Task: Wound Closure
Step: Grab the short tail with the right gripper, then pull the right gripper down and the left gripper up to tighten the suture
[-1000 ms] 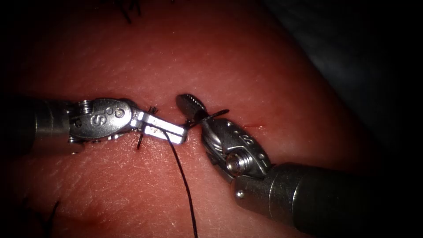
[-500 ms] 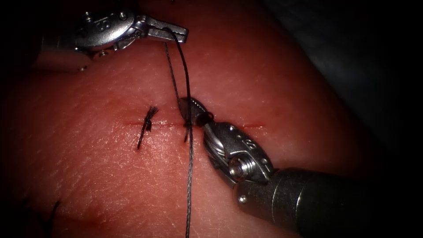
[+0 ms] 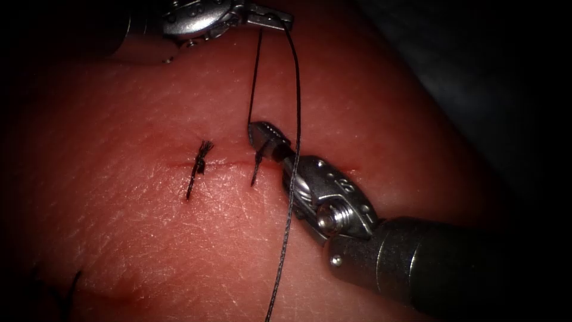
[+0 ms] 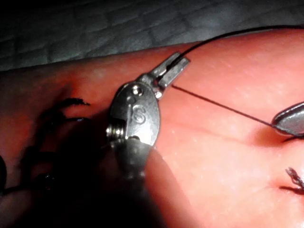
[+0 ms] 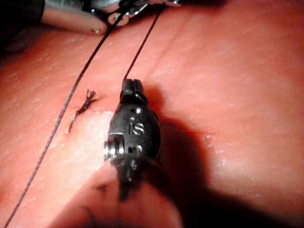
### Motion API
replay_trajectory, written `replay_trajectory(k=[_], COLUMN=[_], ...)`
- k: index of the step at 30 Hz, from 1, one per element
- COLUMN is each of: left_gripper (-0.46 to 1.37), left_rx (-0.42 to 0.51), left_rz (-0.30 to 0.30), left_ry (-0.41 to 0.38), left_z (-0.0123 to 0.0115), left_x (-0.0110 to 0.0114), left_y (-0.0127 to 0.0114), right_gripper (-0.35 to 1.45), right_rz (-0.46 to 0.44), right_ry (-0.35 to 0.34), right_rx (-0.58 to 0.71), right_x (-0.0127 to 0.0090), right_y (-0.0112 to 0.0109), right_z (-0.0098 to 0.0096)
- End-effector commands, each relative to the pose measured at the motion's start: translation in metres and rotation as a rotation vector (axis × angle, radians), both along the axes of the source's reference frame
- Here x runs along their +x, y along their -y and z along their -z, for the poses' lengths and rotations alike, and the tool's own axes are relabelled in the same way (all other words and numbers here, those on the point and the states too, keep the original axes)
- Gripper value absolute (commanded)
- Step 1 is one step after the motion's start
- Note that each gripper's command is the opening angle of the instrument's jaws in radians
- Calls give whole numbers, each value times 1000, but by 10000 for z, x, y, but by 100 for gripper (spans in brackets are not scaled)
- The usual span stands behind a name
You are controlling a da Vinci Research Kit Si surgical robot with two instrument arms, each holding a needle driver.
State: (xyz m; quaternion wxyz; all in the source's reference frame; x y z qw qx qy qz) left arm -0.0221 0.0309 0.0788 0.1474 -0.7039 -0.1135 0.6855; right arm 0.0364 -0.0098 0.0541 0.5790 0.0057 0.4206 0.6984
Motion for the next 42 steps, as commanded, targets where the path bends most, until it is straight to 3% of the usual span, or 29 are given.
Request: replay_trajectory(k=[1,8,27,36,42], left_gripper=[-35,-35,-35,-35,-35], left_rx=[1,17,28,28,25], left_rz=[-5,-11,5,79,124], left_ry=[-3,-13,-18,-103,-215], left_z=[-5,-30,-37,-51,-65], left_x=[0,2,-1,1,-2], left_y=[1,9,-13,-27,-25], right_gripper=[-35,-35,-35,-35,-35], right_rz=[2,2,16,25,94], right_ry=[7,7,12,15,75], right_rx=[-1,-1,4,-7,-59], right_x=[-1,0,4,4,12], right_y=[0,1,19,27,33], right_z=[0,0,-5,-5,-4])
